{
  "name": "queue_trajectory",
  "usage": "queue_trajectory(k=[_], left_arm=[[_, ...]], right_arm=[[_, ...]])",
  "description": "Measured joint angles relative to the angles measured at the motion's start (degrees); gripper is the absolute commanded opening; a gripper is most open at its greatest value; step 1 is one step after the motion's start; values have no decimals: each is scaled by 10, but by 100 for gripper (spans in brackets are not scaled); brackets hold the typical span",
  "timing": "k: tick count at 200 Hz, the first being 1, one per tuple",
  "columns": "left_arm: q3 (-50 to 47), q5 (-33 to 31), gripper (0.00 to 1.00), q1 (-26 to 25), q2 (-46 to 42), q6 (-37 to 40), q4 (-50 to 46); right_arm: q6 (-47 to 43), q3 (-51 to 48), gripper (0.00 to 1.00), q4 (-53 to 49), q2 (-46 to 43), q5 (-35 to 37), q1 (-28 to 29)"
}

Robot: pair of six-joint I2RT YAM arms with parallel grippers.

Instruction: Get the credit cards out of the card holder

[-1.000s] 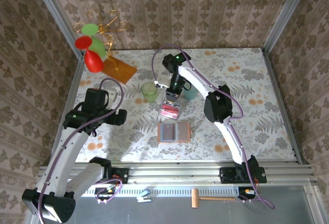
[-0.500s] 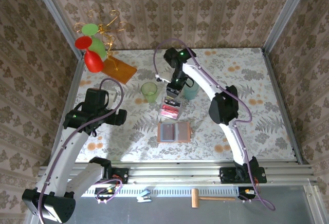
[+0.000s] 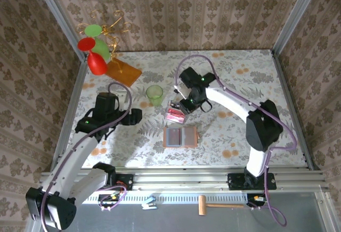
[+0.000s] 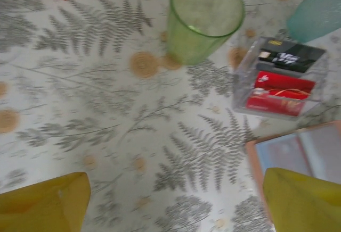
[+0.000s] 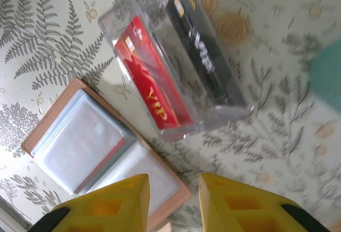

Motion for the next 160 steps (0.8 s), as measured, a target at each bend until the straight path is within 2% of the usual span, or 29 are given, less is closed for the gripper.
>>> queue_trajectory(k=[27, 60, 108, 160], left_arm=[[-20, 30, 81, -26, 52, -45, 63], [-20, 47, 80, -48, 103, -78, 115], [-20, 54, 80, -71, 126, -103, 150], [-20, 53, 80, -71, 128, -113, 157]], right_arm=[[111, -106, 37, 81, -49, 13, 10], [189, -181, 44, 160, -61, 17, 22], [237, -207, 45, 228, -31, 28, 33], [246, -211, 42, 239, -18, 73, 31]])
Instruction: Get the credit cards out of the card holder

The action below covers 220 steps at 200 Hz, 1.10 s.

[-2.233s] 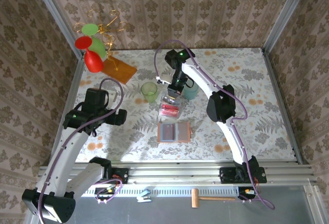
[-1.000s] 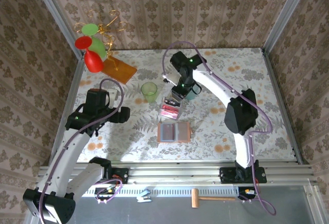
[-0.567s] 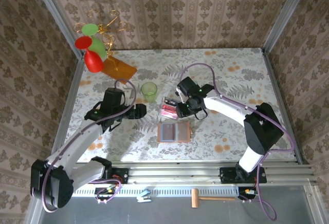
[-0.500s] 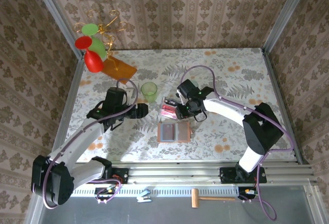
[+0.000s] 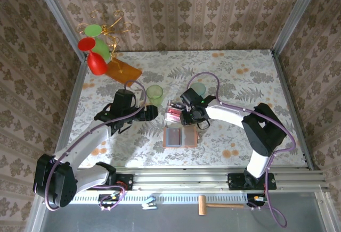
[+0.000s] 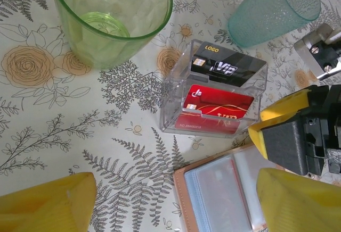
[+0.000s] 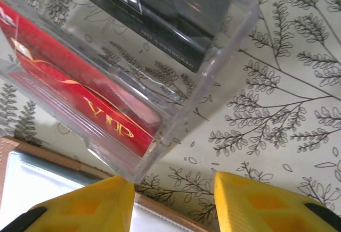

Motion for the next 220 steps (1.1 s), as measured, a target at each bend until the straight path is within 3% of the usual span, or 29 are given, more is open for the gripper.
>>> queue_trajectory(k=[152, 189, 220], left_arm=[[-14, -5, 78, -7, 4, -25, 22], [-17, -14, 78, -7, 4, -27, 25], [-17, -9, 70, -3, 4, -33, 25]], right_arm=[[-26, 16, 39, -2, 14, 21, -40], [-28, 12, 37, -6, -33, -2, -40], [-23, 11, 36, -20, -76, -30, -38]])
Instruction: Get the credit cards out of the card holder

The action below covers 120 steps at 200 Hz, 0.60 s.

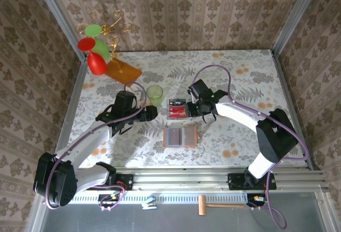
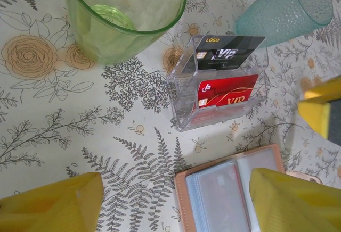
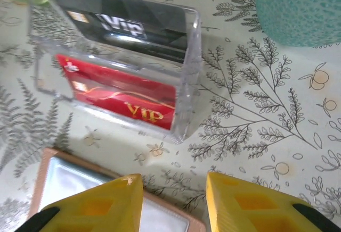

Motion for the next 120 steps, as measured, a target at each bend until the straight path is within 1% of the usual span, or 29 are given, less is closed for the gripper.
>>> queue_trajectory(k=[14, 33, 73, 105, 120], left_arm=[[0, 8, 67, 0, 0, -3, 0], [-9, 20, 66, -4, 0, -14, 11], [-68, 33, 63, -33, 0, -61, 43], [-110, 35, 56, -61, 9, -106, 77], [-123, 35, 52, -76, 19, -124, 101]], right_arm=[[9, -6, 35, -2, -13, -17, 4], [27, -21, 36, -1, -23, -38, 18], [78, -63, 36, 12, -36, -79, 53], [115, -94, 36, 32, -39, -97, 68], [129, -105, 36, 42, -40, -103, 70]])
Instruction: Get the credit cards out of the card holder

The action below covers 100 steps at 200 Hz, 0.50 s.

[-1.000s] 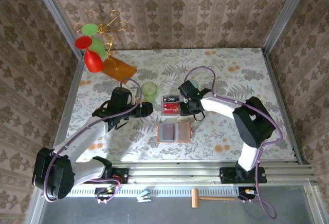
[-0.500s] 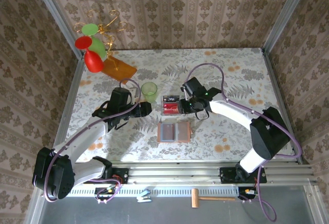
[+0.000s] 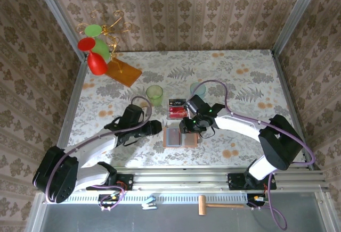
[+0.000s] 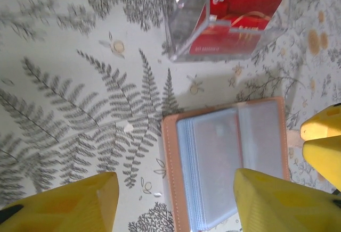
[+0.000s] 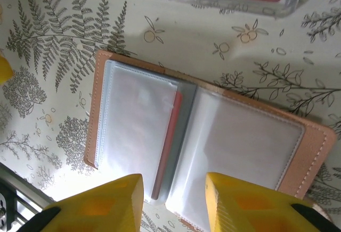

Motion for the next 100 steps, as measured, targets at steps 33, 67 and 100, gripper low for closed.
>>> queue_trajectory(k=[33, 67, 100], left_arm=[[-28, 1, 42, -28, 21, -42, 49], [-41, 1, 35, -50, 50, -72, 84], [-45, 1, 26, -64, 77, -92, 112]], right_arm=[[24, -26, 35, 24, -7, -10, 0], [43, -38, 34, 40, -7, -21, 0], [54, -45, 32, 54, -7, -25, 0]])
